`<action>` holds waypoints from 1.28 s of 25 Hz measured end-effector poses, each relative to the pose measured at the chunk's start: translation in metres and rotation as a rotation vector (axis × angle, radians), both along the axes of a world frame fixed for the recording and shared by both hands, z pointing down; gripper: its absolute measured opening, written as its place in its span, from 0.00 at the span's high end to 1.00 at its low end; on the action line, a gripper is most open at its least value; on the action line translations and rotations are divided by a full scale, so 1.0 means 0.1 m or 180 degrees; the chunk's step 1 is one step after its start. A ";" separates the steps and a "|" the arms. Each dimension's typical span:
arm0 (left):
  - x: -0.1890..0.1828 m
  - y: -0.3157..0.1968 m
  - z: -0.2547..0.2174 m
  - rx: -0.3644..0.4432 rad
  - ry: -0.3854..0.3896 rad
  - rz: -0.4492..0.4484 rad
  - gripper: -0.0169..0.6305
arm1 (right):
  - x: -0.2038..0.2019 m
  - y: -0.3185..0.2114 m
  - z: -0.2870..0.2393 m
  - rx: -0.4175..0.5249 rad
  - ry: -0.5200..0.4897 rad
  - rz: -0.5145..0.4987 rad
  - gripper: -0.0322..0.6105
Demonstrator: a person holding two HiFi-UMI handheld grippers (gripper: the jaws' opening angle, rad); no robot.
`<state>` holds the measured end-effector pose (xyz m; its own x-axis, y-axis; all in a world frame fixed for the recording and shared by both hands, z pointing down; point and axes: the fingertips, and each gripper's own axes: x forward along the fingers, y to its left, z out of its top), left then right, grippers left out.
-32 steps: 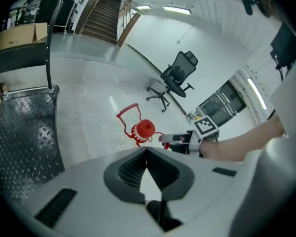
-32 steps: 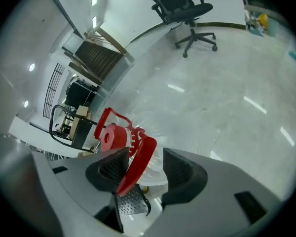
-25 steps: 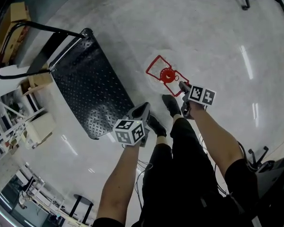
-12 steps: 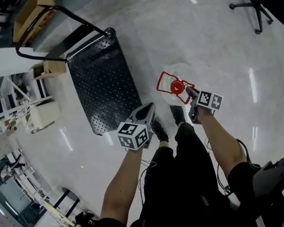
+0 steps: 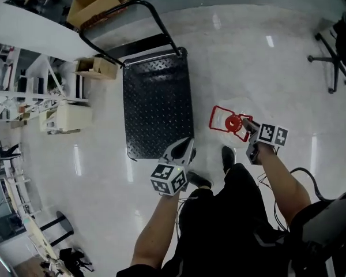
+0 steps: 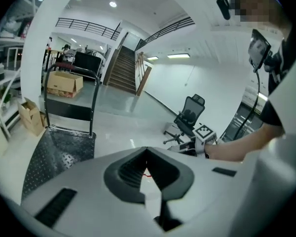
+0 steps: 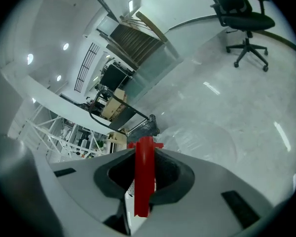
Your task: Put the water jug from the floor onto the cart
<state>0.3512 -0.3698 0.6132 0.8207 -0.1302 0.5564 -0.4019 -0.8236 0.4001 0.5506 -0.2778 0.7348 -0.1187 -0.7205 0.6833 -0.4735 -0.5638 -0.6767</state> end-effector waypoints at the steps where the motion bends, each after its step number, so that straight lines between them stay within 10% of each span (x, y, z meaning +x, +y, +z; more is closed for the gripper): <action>1: -0.10 0.00 -0.08 0.0039 0.0021 -0.0045 0.98 | -0.06 -0.07 -0.12 0.0022 0.0023 -0.0064 0.84; 15: -2.24 -0.58 -0.68 0.0257 0.0237 -0.1233 0.97 | -1.78 -1.81 -1.18 0.0565 0.0062 -0.0894 0.84; 32: -4.38 -0.73 -0.65 0.0378 0.0291 -0.2245 0.97 | -4.58 -2.97 -0.75 0.0380 -0.0190 -0.1992 0.84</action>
<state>-0.0867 -0.4430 0.5479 0.5615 -0.7016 0.4387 -0.8233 -0.4204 0.3814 0.0922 -0.5753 0.6594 -0.5770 -0.5732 0.5817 -0.6483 -0.1118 -0.7532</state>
